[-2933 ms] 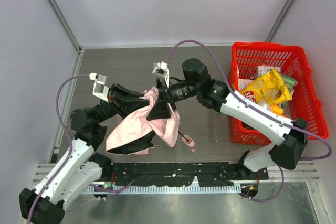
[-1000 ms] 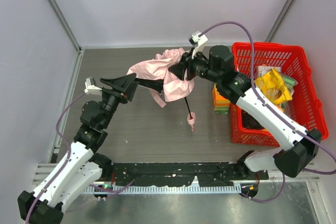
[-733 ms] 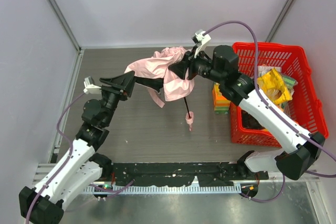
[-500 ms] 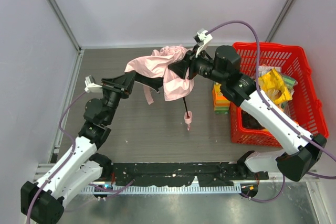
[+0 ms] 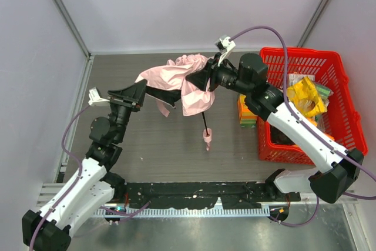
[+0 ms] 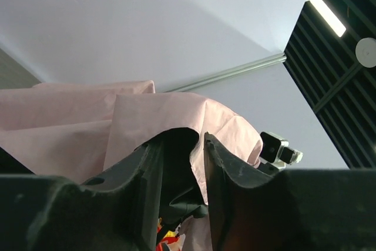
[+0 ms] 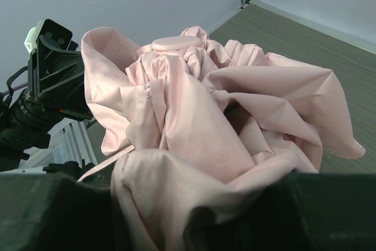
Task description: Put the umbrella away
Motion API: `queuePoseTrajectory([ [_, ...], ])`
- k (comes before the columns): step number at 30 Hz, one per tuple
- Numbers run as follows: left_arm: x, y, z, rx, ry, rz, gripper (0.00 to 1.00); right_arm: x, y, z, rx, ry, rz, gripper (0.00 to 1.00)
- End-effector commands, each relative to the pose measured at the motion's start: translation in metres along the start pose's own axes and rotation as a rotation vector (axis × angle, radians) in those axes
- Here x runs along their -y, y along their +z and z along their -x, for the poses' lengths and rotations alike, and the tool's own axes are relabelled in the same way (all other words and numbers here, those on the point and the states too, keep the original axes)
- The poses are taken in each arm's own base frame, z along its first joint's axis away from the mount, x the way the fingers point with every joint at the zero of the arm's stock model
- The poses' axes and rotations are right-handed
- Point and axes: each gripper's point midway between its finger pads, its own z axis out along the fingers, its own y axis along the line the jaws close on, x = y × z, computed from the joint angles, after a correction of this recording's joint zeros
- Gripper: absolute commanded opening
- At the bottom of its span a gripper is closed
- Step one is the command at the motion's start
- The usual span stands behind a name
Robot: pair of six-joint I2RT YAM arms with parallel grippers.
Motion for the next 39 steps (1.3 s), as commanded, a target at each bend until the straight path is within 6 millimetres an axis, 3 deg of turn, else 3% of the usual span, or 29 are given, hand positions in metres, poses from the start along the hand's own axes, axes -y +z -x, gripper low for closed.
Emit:
queuePoseTrajectory([
  [1, 0.038, 0.006, 0.008, 0.029, 0.046, -0.115, 0.3, -0.021, -0.009, 0.045, 0.155, -0.04, 0.068, 0.01],
  [5, 0.034, 0.003, 0.0, -0.015, 0.069, -0.116, 0.0, -0.014, -0.006, 0.049, 0.194, -0.02, 0.036, 0.01],
  [11, 0.023, -0.03, 0.001, -0.022, 0.092, -0.138, 0.0, 0.005, -0.004, 0.062, 0.274, 0.034, -0.037, 0.01],
  [14, 0.007, -0.045, -0.002, -0.052, 0.1, -0.094, 0.0, 0.014, -0.005, 0.061, 0.296, 0.055, -0.046, 0.01],
  [18, -0.034, -0.06, 0.008, -0.002, 0.117, 0.034, 0.0, 0.001, -0.015, 0.07, 0.336, 0.073, 0.066, 0.01],
  [21, -0.052, -0.064, 0.014, 0.038, 0.111, 0.078, 0.0, -0.03, -0.019, 0.062, 0.269, 0.021, 0.241, 0.01],
  [26, -0.041, -0.047, -0.003, -0.055, 0.191, 0.065, 0.0, -0.065, -0.032, 0.039, 0.142, -0.017, 0.451, 0.01],
  [29, -0.025, -0.044, -0.011, -0.111, 0.256, 0.023, 0.0, -0.049, -0.029, 0.032, 0.097, -0.018, 0.346, 0.01],
  [30, -0.019, -0.046, -0.012, -0.124, 0.288, 0.005, 0.01, -0.036, -0.025, 0.032, 0.073, -0.041, 0.266, 0.01],
  [32, -0.018, -0.051, -0.011, -0.141, 0.336, 0.022, 0.17, -0.011, -0.021, 0.035, 0.043, -0.101, 0.12, 0.01],
  [33, -0.028, -0.056, -0.01, -0.155, 0.362, 0.077, 0.27, -0.001, -0.02, 0.037, 0.038, -0.138, 0.069, 0.01],
  [34, -0.032, -0.061, -0.008, -0.159, 0.379, 0.116, 0.39, 0.017, -0.018, 0.046, 0.031, -0.201, -0.026, 0.01],
  [35, -0.028, -0.064, -0.005, -0.157, 0.393, 0.125, 0.49, 0.022, -0.02, 0.065, 0.055, -0.28, -0.07, 0.01],
  [36, -0.034, -0.071, -0.005, -0.177, 0.414, 0.168, 0.55, 0.043, -0.015, 0.059, 0.013, -0.28, -0.16, 0.01],
  [39, -0.028, -0.086, -0.004, -0.221, 0.452, 0.204, 0.7, 0.075, -0.012, 0.087, 0.007, -0.452, -0.315, 0.01],
])
